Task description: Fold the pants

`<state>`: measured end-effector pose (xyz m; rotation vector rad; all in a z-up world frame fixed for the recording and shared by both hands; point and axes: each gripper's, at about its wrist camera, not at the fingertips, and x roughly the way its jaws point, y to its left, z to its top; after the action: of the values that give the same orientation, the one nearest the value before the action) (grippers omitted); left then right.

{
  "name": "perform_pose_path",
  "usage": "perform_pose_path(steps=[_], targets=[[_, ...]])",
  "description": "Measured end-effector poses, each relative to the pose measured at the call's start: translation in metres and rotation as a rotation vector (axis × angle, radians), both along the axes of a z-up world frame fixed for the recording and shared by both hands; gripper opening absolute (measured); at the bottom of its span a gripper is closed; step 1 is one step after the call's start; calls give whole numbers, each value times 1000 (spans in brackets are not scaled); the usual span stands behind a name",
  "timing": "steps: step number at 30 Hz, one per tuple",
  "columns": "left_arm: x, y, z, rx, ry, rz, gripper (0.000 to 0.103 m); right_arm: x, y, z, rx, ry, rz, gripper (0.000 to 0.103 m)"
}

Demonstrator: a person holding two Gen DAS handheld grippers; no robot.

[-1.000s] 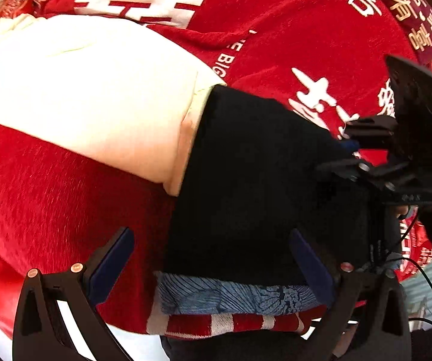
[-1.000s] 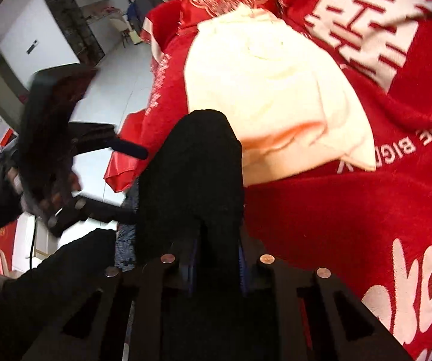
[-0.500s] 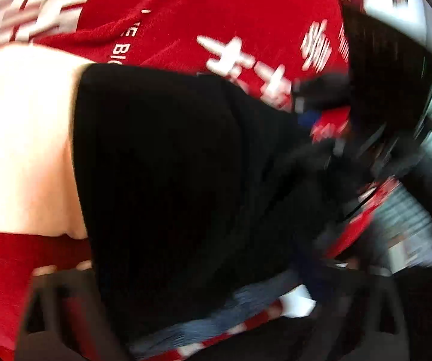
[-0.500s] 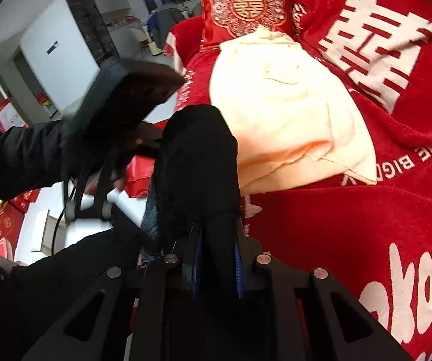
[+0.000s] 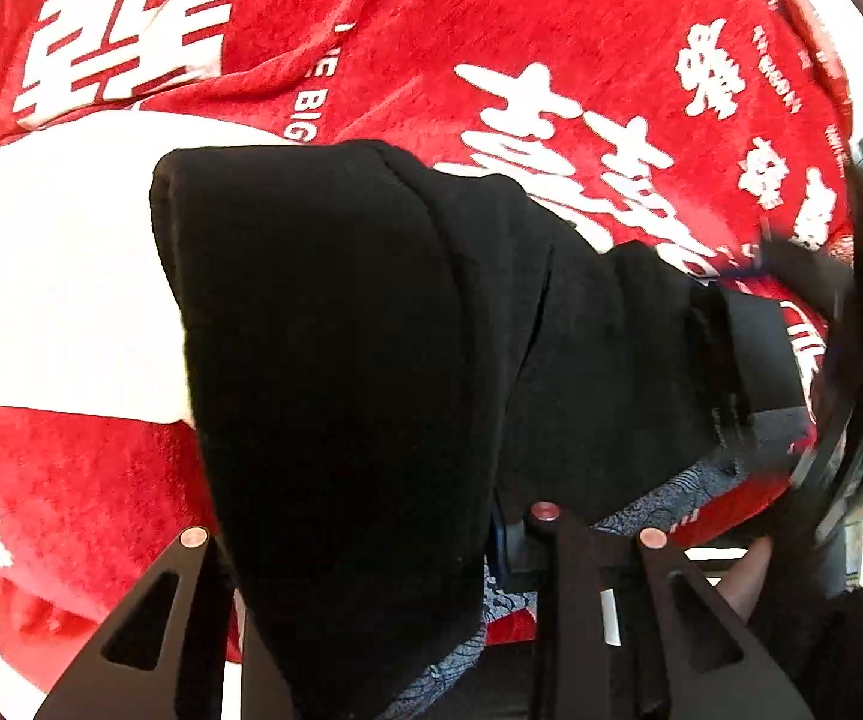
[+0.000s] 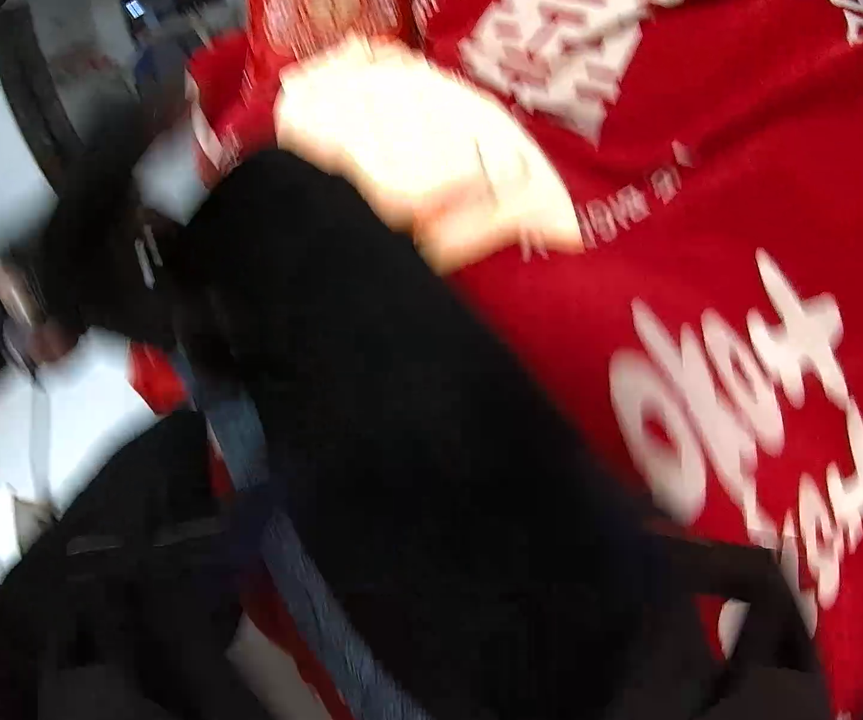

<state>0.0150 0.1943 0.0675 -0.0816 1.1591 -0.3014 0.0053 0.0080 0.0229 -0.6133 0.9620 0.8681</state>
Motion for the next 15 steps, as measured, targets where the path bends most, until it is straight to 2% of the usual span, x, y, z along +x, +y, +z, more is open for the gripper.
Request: perform_pose_path(steps=[3, 4, 6, 7, 12, 13, 15], targets=[[5, -2, 3, 22, 50, 41, 34, -9, -12, -54, -183, 20, -74, 103], [5, -4, 8, 24, 59, 48, 34, -8, -24, -63, -197, 35, -109, 103], [1, -13, 20, 38, 44, 43, 34, -14, -41, -56, -134, 30, -154, 102], [-3, -18, 27, 52, 28, 32, 34, -17, -51, -47, -97, 37, -182, 96], [-13, -56, 64, 90, -35, -17, 33, -37, -120, 14, 167, -15, -353, 95], [-12, -64, 69, 101, -39, -22, 33, -40, -137, 23, 203, -31, -398, 95], [-11, -72, 73, 113, -38, -26, 33, -42, -157, 29, 214, -45, -459, 95]])
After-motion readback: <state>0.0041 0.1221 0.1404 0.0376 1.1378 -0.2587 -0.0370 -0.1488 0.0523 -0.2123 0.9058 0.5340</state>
